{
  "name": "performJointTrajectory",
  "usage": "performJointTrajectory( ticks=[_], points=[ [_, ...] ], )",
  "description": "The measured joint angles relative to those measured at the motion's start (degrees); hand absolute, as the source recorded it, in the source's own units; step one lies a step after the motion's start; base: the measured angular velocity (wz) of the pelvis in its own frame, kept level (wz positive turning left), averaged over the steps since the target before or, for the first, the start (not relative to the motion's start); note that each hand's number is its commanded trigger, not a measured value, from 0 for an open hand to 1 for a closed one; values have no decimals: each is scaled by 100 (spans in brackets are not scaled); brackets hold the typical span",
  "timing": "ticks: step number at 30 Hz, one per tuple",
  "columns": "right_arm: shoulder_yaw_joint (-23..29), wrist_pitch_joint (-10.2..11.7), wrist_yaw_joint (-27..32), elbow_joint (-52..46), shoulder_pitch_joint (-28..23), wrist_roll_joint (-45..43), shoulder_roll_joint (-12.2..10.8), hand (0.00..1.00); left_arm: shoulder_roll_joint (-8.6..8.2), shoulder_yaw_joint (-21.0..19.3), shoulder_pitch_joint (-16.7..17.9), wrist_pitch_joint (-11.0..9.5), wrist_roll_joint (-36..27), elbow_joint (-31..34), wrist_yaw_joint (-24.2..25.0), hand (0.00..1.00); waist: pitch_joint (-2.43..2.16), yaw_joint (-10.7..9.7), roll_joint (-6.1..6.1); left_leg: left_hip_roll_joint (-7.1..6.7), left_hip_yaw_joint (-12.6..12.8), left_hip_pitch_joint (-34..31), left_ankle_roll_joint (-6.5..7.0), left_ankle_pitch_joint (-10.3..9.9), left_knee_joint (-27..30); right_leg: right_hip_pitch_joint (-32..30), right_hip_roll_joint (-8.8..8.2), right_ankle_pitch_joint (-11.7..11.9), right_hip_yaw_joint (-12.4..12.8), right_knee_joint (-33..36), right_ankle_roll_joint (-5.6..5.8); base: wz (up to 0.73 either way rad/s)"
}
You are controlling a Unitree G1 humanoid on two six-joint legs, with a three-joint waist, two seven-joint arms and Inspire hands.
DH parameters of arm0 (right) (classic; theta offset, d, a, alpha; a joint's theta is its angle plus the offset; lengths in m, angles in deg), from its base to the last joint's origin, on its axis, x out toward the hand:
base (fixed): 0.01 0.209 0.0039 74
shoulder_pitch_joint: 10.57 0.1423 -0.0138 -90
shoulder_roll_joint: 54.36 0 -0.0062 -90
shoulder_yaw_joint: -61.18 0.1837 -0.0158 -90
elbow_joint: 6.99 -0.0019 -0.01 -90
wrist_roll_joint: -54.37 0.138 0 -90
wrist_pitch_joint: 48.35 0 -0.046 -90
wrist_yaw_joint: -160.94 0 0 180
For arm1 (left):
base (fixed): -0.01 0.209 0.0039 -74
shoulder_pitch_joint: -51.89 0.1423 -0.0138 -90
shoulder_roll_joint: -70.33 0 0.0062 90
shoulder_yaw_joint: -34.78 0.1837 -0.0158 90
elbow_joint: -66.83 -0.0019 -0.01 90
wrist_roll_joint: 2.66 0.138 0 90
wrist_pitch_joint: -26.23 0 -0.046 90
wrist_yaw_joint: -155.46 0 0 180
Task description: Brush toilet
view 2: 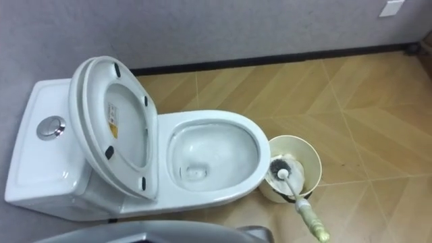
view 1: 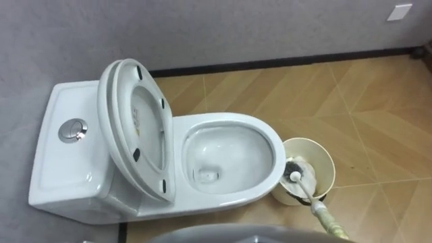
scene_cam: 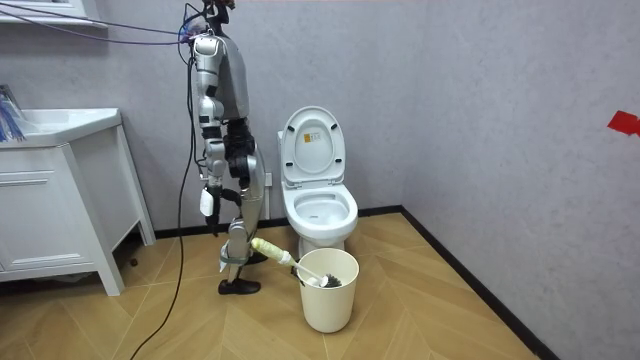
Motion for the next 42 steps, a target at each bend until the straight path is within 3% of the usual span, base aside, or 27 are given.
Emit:
performJointTrajectory(
  ticks=[4,10,14,19,22,26,28,30,34,39,42],
  points=[
    [5,119,378,-669,170,-194,69,0,43,-1,23,-44,-39,0,-2,0,-19,42,-44,-1,1,-60,0,-1,1,-69,9,0,18,3,-1,0],
    [-104,353,774,-1141,458,-823,167,0,94,66,10,-172,-154,42,-9,0,-12,109,-106,-5,-4,-249,0,-3,67,-203,15,6,-4,17,-6,2],
    [-538,543,842,-1271,494,-1754,185,0,160,167,-39,-373,-128,39,-1,0,-8,245,-111,-3,-61,-365,4,-16,98,-296,5,6,-93,18,-6,5],
    [-807,675,880,-1250,652,-2197,240,0,187,293,-151,-500,-171,24,-3,0,-4,276,-82,10,-164,-785,37,-67,405,-559,4,6,-184,140,-3,14],
    [-1096,707,907,-1205,830,-2335,263,0,235,480,-321,-526,-196,15,-5,0,5,357,-7,99,-173,-1161,52,-114,686,-868,19,8,-252,329,-6,9],
    [-1592,798,948,-1095,1070,-2337,281,0,375,854,-639,-768,-461,10,-45,0,78,417,21,123,-354,-1680,78,-126,923,-1291,27,13,-405,532,-14,19],
    [-1748,881,964,-859,1272,-2340,300,0,438,978,-738,-908,-599,-34,-62,0,82,518,37,140,-368,-1916,90,-122,1004,-1528,31,23,-407,631,-24,2],
    [-1914,973,977,-418,1549,-2332,419,0,462,1174,-923,-1031,-900,-227,-178,0,94,559,138,152,-480,-2305,124,-134,1282,-1862,31,23,-503,854,-27,15],
    [-2148,1030,1037,71,1902,-2322,644,0,482,1385,-1103,-1054,-1083,-258,-282,0,104,709,233,181,-489,-2941,170,-102,1569,-2533,-12,6,-568,1310,-34,0],
    [-2312,1033,1040,381,2189,-2322,726,0,554,1531,-1498,-1056,-1186,-267,-366,0,147,799,179,74,-592,-3787,223,-38,1955,-3482,-185,-226,-582,2062,-51,14],
    [-2587,1021,1004,615,2424,-2328,790,0,579,1923,-1884,-1060,-1432,-277,-506,0,199,875,157,1,-631,-4338,257,14,2240,-4100,-301,-350,-565,2551,-65,14]
  ],
)
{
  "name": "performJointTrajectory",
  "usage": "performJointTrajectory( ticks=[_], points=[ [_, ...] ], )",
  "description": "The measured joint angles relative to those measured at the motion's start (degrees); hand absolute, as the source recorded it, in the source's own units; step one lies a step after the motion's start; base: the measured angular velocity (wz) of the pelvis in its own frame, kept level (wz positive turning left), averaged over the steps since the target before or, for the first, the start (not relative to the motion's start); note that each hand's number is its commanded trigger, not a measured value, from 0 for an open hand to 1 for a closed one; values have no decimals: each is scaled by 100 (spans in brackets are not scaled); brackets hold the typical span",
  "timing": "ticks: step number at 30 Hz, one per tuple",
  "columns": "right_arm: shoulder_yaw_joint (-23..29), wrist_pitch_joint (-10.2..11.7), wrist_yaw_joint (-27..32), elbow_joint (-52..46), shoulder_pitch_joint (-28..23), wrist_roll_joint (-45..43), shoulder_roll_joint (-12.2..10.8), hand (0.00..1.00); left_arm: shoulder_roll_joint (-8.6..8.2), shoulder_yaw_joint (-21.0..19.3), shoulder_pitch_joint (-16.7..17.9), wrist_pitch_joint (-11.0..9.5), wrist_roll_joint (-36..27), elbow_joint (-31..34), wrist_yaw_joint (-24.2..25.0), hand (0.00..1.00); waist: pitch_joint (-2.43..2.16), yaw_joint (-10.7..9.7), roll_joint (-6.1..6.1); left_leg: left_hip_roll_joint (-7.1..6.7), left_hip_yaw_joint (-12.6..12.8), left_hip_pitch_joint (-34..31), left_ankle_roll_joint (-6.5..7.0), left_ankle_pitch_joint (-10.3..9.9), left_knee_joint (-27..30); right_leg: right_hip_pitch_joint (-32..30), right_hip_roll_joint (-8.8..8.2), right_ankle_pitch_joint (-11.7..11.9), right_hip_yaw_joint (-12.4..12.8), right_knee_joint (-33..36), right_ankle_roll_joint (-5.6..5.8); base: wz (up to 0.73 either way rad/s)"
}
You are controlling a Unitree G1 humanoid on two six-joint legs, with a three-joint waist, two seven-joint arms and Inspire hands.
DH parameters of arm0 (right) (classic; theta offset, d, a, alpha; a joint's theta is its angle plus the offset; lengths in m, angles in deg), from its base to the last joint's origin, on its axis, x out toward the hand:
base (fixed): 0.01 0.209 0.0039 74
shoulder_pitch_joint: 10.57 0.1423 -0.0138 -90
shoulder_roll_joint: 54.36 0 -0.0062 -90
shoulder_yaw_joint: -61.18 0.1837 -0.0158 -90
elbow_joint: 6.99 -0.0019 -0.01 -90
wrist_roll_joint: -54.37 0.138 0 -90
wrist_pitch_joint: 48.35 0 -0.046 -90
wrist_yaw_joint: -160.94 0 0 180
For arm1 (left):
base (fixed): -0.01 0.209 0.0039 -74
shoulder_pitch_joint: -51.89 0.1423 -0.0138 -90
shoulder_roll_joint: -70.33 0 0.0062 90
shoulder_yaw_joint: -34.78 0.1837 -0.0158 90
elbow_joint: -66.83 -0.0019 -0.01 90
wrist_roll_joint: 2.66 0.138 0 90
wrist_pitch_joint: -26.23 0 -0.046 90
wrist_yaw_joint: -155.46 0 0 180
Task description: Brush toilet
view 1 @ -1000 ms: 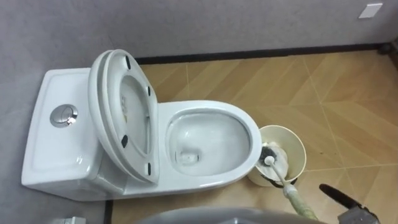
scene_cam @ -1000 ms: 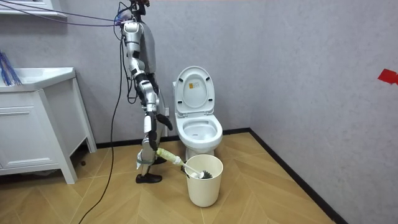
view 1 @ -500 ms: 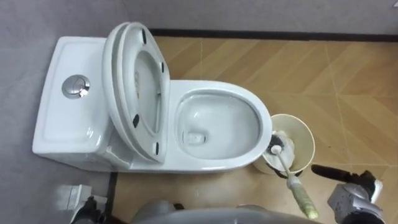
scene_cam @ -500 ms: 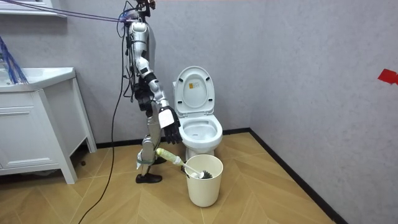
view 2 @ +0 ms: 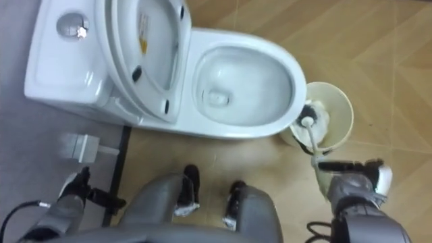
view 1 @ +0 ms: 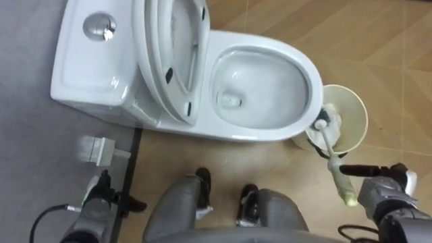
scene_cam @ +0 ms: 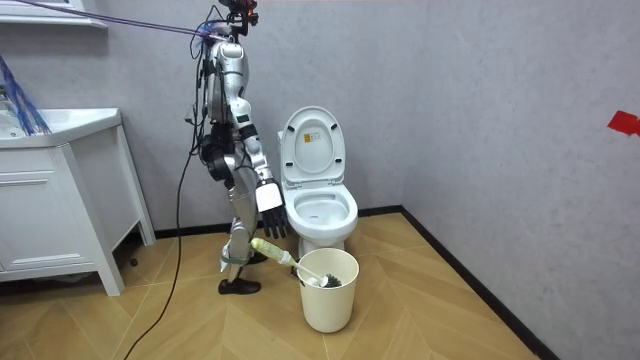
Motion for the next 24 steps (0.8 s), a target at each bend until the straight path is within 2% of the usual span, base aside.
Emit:
performJointTrajectory(
  ticks=[3,7,15,19,21,24],
  points=[
    [-237,2,-51,4,107,-4,9,0,4,170,-197,-122,-290,31,-37,0,22,5,29,-11,-11,-409,23,54,168,-429,-26,-26,15,243,1,4],
    [-435,2,-58,-20,156,28,72,0,17,367,-258,-188,-596,80,-181,0,25,8,54,-45,-8,-809,36,130,249,-883,-84,-34,19,449,-10,3],
    [-580,7,-115,-45,235,78,245,0,84,573,-269,-201,-909,268,-489,0,27,40,84,-112,-16,-1491,32,269,275,-1635,-198,-32,-3,706,-74,5],
    [-643,10,-116,-93,272,75,269,0,103,589,-296,-244,-1127,415,-495,0,28,62,138,-117,-41,-1748,32,252,445,-1845,-235,-128,-45,880,-99,12],
    [-759,9,-112,-173,298,104,375,0,103,787,-433,-247,-1195,472,-508,0,45,156,175,-130,-14,-1972,38,245,561,-2094,-289,-172,-29,1073,-126,6],
    [-874,9,-116,-237,416,85,424,0,102,860,-483,-315,-1472,478,-504,0,59,146,213,-170,8,-2173,33,194,782,-2333,-382,-285,-11,1390,-156,5]
  ],
)
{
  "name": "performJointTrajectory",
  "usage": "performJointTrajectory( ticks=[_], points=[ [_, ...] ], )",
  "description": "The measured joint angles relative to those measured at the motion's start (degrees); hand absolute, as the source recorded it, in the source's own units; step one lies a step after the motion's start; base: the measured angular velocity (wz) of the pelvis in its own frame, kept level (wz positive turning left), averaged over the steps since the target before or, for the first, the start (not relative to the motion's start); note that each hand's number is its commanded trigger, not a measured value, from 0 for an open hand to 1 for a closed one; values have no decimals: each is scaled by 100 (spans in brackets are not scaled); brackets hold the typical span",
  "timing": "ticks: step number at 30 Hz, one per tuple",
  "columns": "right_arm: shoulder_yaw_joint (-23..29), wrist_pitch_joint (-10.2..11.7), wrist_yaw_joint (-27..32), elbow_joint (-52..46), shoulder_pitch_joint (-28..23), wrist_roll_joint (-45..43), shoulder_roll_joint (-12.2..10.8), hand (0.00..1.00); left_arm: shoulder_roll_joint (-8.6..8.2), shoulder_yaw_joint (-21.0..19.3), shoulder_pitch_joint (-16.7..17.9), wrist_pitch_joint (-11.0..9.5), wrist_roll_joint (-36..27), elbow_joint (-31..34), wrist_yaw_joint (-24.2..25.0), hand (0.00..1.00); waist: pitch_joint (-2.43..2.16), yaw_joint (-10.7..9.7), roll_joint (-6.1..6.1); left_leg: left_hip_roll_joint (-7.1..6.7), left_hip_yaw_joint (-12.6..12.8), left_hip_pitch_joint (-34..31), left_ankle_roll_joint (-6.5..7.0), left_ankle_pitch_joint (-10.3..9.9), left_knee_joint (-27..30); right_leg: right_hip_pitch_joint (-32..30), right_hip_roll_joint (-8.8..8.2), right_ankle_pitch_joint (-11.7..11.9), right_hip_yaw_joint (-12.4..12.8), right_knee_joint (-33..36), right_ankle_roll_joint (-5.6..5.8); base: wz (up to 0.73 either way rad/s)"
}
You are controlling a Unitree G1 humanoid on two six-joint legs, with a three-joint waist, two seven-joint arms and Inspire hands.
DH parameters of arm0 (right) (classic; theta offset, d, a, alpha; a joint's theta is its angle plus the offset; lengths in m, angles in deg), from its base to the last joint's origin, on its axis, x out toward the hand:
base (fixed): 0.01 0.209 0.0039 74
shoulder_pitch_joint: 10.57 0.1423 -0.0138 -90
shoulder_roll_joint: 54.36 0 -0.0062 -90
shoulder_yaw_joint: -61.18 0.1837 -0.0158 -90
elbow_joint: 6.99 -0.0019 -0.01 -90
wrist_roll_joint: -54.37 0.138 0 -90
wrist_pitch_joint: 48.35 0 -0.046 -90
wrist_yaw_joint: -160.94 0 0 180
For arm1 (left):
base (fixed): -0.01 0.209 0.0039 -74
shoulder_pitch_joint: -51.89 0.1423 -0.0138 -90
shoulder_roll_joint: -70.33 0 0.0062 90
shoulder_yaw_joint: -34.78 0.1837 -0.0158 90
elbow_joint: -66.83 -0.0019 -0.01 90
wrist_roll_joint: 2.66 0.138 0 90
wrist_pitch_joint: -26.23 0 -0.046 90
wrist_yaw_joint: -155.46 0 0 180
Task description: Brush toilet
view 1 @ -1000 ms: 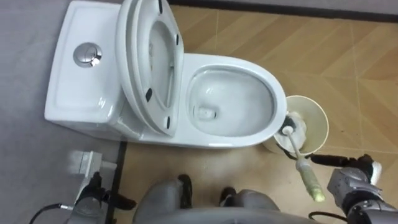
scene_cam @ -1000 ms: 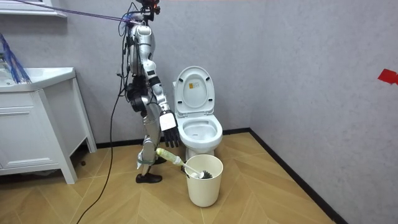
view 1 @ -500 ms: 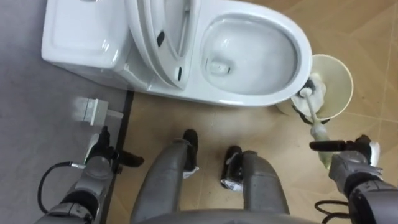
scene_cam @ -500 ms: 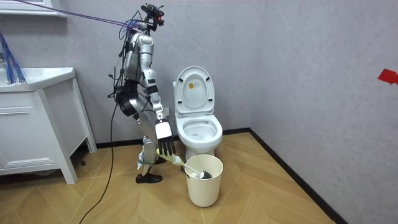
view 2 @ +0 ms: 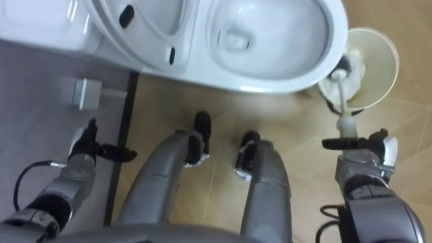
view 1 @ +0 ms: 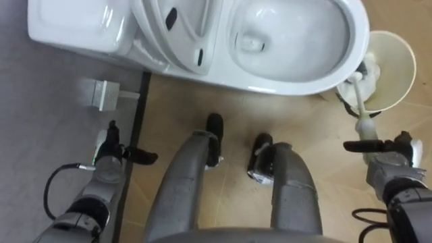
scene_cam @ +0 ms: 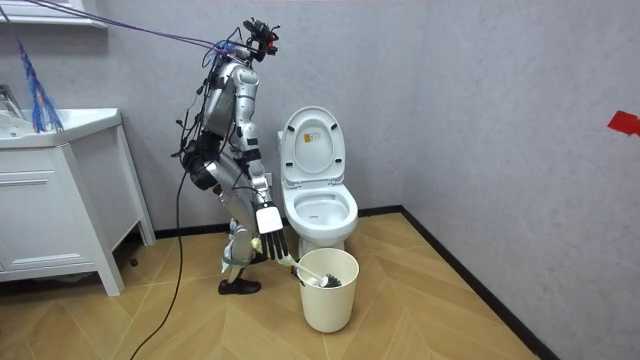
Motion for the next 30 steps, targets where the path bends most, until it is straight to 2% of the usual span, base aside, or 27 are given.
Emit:
performJointTrajectory(
  ticks=[10,18,20,21,22,28,30],
  points=[
    [-8,-73,-116,-8,64,-82,192,0,11,0,-15,88,-83,239,7,0,-1,111,28,49,4,-619,-50,-69,513,-606,-43,-127,17,549,-83,1],
    [-218,-69,-318,-5,47,-30,411,0,192,0,53,133,-75,454,5,0,-8,184,91,50,-14,-1040,-73,-93,879,-1028,-123,-223,12,978,-153,2],
    [-229,-69,-435,-3,47,-17,414,27,202,0,53,141,-51,473,11,0,-8,192,98,57,-17,-1110,-84,-86,912,-1101,-123,-231,10,1017,-162,0],
    [-228,-70,-521,21,47,-18,415,91,205,-1,55,155,-7,497,42,0,-8,198,98,57,-14,-1165,-83,-87,952,-1154,-134,-231,10,1064,-164,0],
    [-228,-70,-564,43,48,-20,416,100,207,0,51,160,2,513,65,0,-7,204,106,57,-17,-1191,-85,-89,973,-1175,-138,-235,2,1083,-173,4],
    [-390,-86,-996,384,21,139,418,100,226,-3,109,221,3,695,309,0,-6,290,123,48,3,-1307,-93,-104,1046,-1294,-207,-274,-31,1202,-238,2],
    [-445,-161,-1185,426,9,220,418,100,239,-5,175,241,4,752,381,0,-7,312,128,57,2,-1307,-99,-121,1066,-1294,-204,-281,-31,1212,-250,0]
  ],
)
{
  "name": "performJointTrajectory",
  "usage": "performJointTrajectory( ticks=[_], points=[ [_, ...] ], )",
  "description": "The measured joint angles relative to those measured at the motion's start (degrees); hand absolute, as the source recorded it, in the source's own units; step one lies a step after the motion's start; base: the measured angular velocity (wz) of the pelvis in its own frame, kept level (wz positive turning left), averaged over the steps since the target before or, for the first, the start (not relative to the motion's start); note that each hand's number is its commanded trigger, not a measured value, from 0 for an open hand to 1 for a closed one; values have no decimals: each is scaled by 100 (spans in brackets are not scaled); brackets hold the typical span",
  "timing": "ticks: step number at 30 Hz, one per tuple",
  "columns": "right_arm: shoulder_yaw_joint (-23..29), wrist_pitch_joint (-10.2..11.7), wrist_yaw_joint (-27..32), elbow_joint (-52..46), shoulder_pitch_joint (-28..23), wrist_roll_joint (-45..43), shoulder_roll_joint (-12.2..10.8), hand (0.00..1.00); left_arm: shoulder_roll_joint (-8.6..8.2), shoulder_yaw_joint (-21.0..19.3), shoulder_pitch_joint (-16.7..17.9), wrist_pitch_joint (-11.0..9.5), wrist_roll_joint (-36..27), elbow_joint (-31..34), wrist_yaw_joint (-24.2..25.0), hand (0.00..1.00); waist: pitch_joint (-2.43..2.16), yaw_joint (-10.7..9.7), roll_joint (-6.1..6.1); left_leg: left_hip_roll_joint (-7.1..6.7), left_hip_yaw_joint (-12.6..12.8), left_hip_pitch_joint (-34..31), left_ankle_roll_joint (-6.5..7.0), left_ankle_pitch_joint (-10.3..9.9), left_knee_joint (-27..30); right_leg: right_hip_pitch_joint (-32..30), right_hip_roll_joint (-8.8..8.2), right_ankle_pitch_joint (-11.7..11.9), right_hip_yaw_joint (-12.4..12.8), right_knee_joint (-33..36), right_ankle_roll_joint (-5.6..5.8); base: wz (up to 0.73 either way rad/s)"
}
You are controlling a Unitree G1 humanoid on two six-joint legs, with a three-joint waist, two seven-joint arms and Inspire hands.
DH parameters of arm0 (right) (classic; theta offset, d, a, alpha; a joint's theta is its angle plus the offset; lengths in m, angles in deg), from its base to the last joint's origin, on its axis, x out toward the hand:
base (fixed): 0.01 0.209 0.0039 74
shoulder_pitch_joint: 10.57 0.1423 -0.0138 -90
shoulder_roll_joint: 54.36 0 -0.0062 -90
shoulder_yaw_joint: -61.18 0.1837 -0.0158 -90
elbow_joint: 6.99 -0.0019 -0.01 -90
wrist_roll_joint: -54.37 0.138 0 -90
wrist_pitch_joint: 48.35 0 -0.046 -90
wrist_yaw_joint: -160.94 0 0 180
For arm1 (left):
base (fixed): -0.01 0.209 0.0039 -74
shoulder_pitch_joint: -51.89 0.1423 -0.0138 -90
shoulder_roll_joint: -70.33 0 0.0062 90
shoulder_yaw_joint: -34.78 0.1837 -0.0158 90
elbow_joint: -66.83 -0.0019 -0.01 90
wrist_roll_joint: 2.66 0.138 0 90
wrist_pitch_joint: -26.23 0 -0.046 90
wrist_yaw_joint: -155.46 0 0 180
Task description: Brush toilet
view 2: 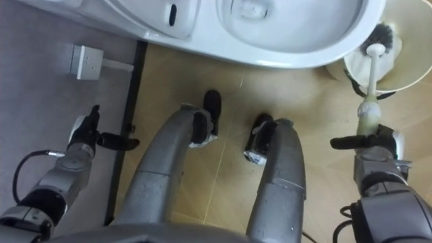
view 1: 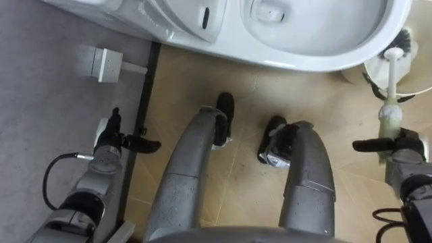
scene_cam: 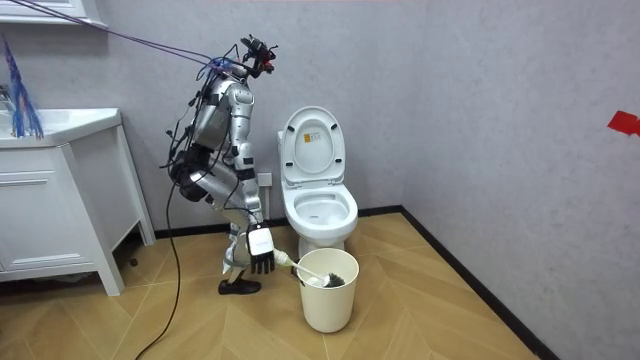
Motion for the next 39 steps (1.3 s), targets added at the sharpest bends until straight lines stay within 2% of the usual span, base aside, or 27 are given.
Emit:
performJointTrajectory(
  ticks=[10,15,19,22,24,29,33,37,39],
  points=[
    [-7,-128,-315,44,-43,215,-1,100,8,-5,116,16,4,149,145,0,-2,17,2,16,-9,43,-3,-18,59,55,25,-1,-1,26,-2,0],
    [-43,-135,-351,41,-175,455,-52,100,9,-1,244,8,-5,164,232,0,-16,23,36,21,-20,348,-10,-26,-17,397,58,-2,-51,-95,0,0],
    [13,-123,-328,80,-211,578,-131,100,7,2,377,3,-41,24,255,0,-19,-7,47,21,-118,810,-73,31,-337,878,89,46,-131,-464,43,0],
    [9,-132,-348,138,-221,646,-151,100,8,-11,504,1,-27,-39,257,0,-23,0,26,17,-120,1189,-90,153,-749,1216,153,203,-133,-852,97,-3],
    [9,-137,-387,194,-226,694,-226,100,7,-23,603,6,-28,-148,260,0,-18,-4,16,28,-129,1518,-95,220,-1045,1556,266,353,-153,-1215,54,-11],
    [16,-132,-545,225,-471,768,-328,100,7,-92,736,-19,-20,-221,259,0,-28,-29,-21,98,-139,2243,-86,271,-1526,2330,351,455,-257,-1813,74,2],
    [78,-106,-620,222,-686,1178,-430,100,6,-143,780,-75,-42,-401,257,0,-40,-126,-42,107,-146,2883,-86,276,-1882,3042,423,512,-326,-2308,136,5],
    [300,-98,-622,222,-858,1475,-527,100,-6,-322,900,-168,-35,-537,257,0,-75,-179,-100,103,-133,3467,-84,274,-2194,3655,493,564,-355,-2759,202,1],
    [489,-1,-618,225,-1092,1721,-579,100,-5,-513,1072,-252,-37,-531,242,0,-114,-209,-119,97,-145,3860,-91,261,-2384,4116,530,584,-423,-3060,232,10]
  ],
)
